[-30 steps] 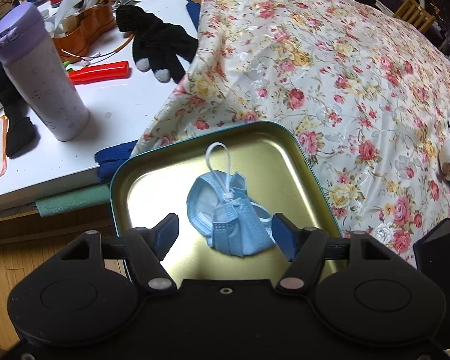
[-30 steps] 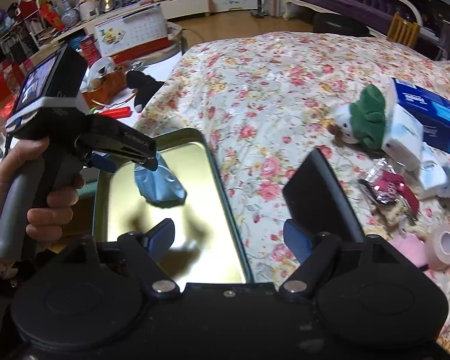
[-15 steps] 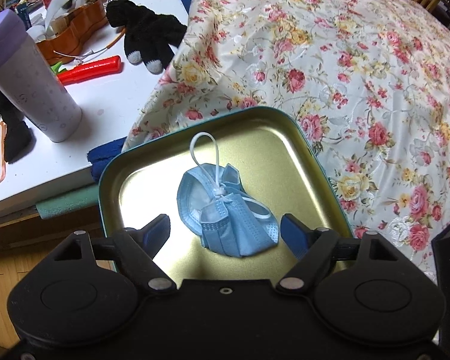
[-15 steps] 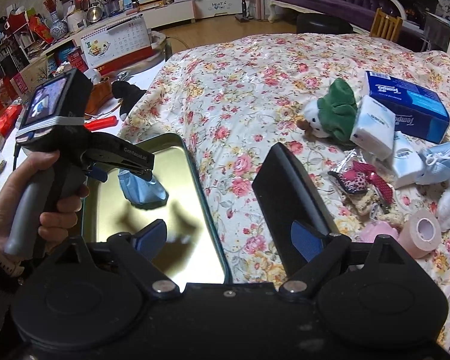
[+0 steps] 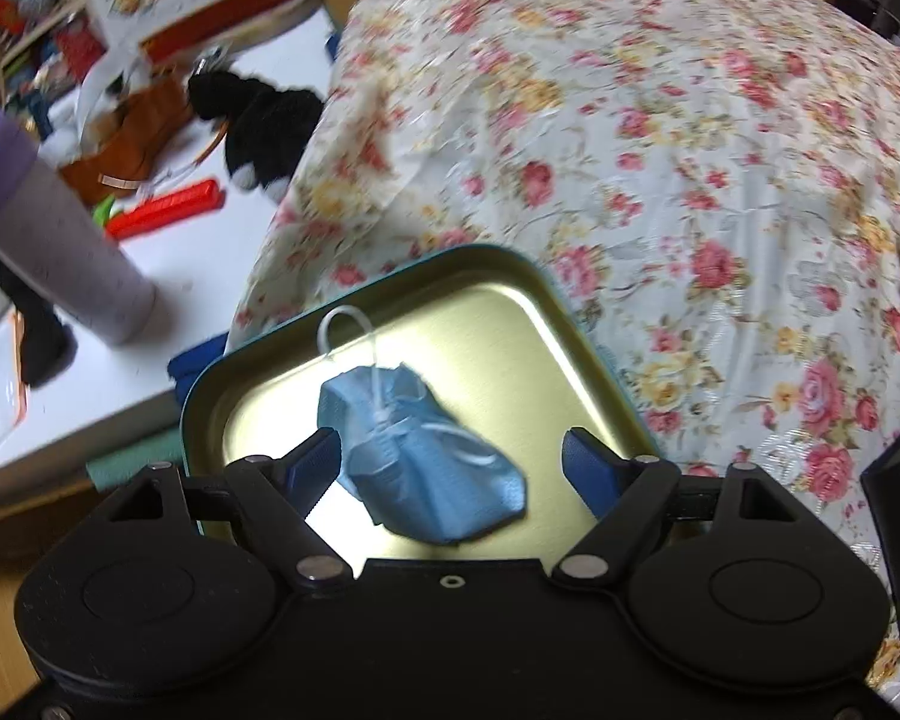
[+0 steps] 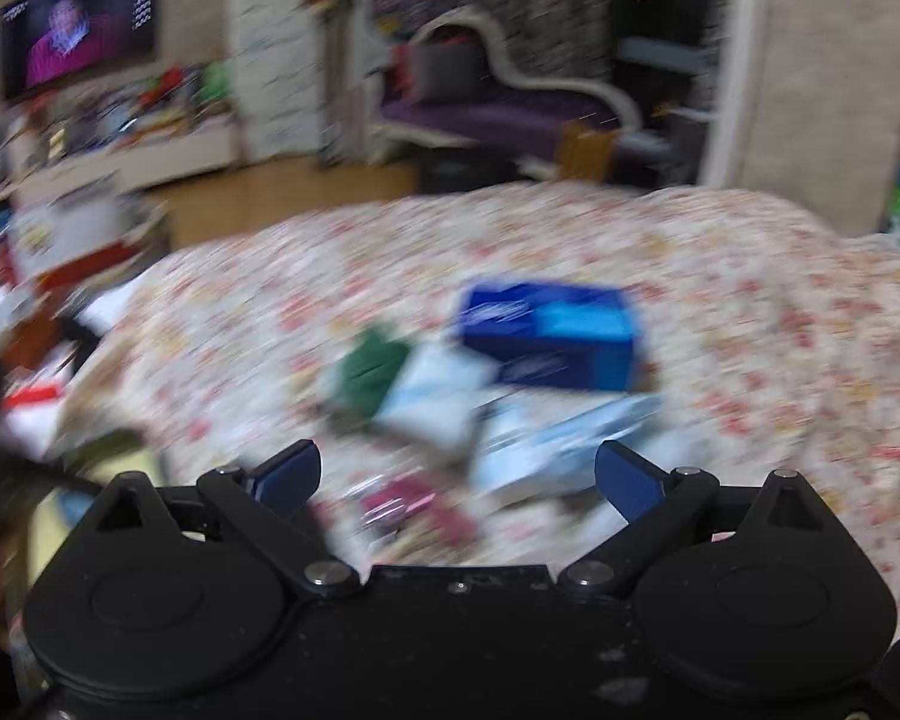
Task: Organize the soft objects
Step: 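Move both tools back over the pile of items on the bed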
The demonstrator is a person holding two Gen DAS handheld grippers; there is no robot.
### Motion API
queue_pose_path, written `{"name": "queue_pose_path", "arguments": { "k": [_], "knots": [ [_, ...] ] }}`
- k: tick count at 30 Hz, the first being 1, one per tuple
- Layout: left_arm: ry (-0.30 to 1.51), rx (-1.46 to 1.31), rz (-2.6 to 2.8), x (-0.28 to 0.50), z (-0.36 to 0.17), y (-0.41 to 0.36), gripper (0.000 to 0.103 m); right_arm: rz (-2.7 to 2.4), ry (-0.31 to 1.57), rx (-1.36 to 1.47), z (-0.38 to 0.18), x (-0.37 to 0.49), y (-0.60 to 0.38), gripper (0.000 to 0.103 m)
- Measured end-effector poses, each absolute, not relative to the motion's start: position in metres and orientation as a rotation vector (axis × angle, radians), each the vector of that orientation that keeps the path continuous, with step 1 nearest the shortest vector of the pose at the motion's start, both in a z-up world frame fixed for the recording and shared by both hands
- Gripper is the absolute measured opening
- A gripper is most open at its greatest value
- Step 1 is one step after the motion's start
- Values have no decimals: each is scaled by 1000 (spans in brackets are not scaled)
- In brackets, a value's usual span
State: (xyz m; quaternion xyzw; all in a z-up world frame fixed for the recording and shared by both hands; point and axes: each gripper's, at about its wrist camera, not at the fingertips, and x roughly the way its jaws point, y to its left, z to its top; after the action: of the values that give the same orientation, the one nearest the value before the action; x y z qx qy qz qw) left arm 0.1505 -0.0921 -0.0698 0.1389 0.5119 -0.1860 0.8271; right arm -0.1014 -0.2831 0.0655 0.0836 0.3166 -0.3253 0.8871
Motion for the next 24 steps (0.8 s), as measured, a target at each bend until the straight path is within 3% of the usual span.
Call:
{"name": "queue_pose_path", "arguments": {
  "k": [9,16,24],
  "knots": [
    [1024,326,-480,134,-50,-113,79,-814,729,255,43,-120,-403,102],
    [979,394,-571,109,-21,-152,80,-773,828,346,4,-136,-424,98],
    [890,447,-739,62,20,-203,84,-660,857,222,16,-143,-395,98]
  ]
}}
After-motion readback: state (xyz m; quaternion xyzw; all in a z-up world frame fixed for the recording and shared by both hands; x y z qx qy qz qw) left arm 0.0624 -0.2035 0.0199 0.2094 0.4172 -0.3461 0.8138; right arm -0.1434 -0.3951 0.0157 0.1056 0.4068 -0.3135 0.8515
